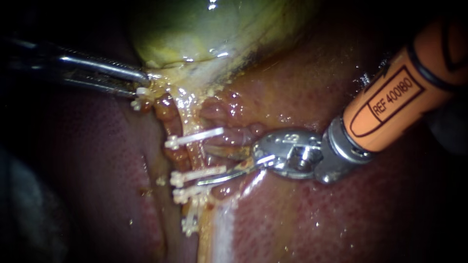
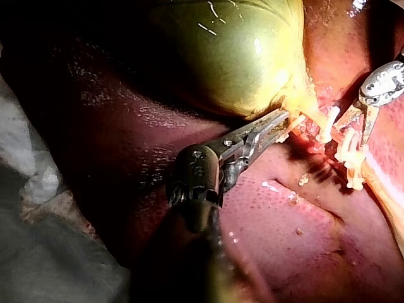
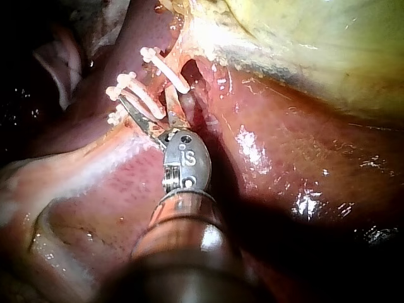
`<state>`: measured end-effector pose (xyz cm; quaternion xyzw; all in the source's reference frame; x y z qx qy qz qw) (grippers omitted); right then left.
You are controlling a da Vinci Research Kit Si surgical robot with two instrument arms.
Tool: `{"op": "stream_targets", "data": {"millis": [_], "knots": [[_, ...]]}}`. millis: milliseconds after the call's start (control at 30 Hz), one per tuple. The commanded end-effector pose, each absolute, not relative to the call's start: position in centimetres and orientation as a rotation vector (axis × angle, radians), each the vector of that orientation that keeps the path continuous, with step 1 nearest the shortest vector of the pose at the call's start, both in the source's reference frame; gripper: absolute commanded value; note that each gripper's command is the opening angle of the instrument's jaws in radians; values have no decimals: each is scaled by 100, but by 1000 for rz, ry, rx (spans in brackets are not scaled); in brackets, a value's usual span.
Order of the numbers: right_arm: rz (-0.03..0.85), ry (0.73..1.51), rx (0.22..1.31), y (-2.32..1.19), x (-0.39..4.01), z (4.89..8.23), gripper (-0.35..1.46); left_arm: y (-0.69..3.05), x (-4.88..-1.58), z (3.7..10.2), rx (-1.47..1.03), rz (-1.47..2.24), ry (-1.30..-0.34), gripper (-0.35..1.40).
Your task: Go to the cutting position right tube
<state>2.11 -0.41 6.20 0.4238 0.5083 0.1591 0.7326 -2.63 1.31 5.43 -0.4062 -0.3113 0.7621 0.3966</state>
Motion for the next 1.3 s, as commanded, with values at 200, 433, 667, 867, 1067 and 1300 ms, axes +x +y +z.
{"op": "stream_targets", "data": {"millis": [200,433,667,867,1067,1300], "knots": [[353,1145,945,-42,222,617,132,131,-263,543,-1029,1931,-788,-35],[383,1182,969,-42,238,616,132,131,-263,542,-1029,1931,-788,-35],[395,1212,979,-43,257,614,132,131,-264,542,-1028,1930,-788,-35],[411,1230,981,-43,272,615,134,131,-265,542,-1028,1930,-787,-35],[416,1230,977,-42,283,615,134,131,-265,543,-1028,1930,-787,-35],[420,1230,975,-41,290,614,135,132,-266,543,-1028,1930,-787,-35]]}}
